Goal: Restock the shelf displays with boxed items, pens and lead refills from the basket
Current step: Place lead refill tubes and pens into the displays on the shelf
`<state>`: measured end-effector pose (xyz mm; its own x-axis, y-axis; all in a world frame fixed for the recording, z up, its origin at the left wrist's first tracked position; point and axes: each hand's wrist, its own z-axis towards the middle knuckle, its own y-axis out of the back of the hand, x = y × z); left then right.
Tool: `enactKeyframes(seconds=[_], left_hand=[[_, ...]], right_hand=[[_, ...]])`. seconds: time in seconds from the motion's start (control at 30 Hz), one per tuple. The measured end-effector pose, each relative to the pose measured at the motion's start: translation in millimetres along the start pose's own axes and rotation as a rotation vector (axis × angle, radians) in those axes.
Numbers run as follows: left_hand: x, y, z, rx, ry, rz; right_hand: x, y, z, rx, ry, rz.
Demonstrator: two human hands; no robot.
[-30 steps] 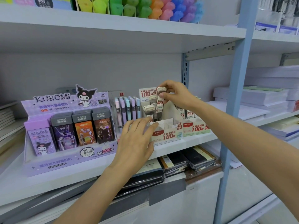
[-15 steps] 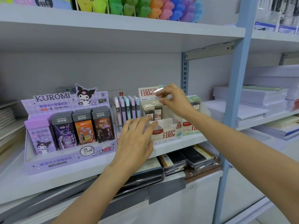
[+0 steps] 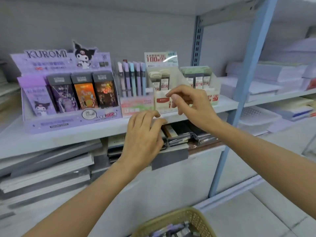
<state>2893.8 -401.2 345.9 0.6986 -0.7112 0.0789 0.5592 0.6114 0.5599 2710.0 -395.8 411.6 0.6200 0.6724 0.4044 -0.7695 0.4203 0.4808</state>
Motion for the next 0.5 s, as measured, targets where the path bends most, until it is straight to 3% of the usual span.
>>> enactKeyframes(seconds=[0.1,0.37,0.5], left_hand=[[-11,-23,-54,0.125,0.118,-0.125],[-30,-93,-265,0.752,0.401,-0.23],[-41,-114,-349,1.07,0.477,-0.176]], right_hand=[[-5,-32,-63,0.204,-0.093,0.066],[-86,-149,-254,0.773,-0.637,-0.009],[-119,-181,-345,1.05,-0.788,-0.078]])
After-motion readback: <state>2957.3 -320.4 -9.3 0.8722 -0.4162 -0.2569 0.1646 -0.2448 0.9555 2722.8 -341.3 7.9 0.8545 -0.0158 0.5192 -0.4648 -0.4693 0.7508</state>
